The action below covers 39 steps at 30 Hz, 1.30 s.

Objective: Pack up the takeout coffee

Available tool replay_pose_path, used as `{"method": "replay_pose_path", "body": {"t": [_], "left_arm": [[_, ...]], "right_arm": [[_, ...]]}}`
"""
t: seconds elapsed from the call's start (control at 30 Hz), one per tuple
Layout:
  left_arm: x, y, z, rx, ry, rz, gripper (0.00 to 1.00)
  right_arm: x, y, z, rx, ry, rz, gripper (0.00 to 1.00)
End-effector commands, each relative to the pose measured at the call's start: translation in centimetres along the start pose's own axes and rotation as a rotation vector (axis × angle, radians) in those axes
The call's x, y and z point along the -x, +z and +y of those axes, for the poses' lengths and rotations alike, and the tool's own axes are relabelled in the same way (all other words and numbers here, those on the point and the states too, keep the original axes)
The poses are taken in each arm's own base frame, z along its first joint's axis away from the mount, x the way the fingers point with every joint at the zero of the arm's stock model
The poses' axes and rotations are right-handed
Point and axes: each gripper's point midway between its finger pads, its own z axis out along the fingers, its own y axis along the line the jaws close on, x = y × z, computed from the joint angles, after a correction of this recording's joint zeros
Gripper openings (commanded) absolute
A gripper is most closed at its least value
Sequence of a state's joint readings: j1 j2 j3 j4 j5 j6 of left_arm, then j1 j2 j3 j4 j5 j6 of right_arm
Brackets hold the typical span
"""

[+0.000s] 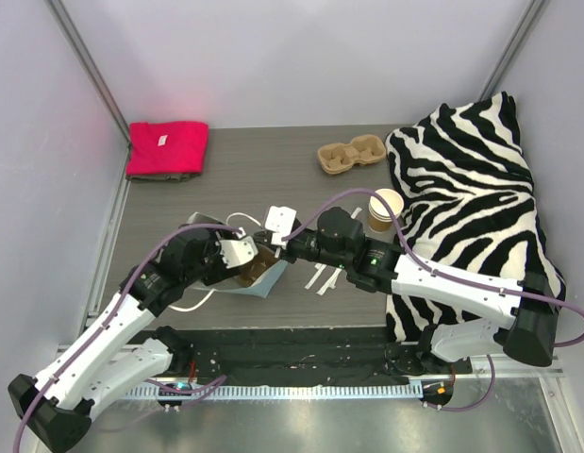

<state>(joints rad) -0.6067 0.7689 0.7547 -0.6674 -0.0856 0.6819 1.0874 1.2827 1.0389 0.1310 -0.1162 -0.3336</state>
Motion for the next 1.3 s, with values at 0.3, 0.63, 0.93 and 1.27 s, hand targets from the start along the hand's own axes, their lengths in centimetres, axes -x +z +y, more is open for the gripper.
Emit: {"method": "replay_pose_path", "body": {"t": [0.3,0.63,0.93,1.27], "left_arm": [[-0.2,-0.1,1.1,0.090,-0.012,-0.019,0.39],[-2.4,1.5,-0.6,0.114,-0.042,-0.007,0.37],[-1.9,0.5,-0.6,0.076,-0.048,0.004,0.35],[-1.1,-3.0,-0.1,0.036,0.055,-0.008,0.34]], "right_arm": [[4.8,-0.7,-0.5,-0.040,-0.245,-0.174,0.01],[5.1,-0.4,-0.5,-0.052,-0.284,-0.181,0.01],[5.1,-0.4,-0.6,-0.059,-0.277,-0.189,0.01],[3.7,-0.5,-1.5,-0.113,-0.363,-0.150,0.01]]}}
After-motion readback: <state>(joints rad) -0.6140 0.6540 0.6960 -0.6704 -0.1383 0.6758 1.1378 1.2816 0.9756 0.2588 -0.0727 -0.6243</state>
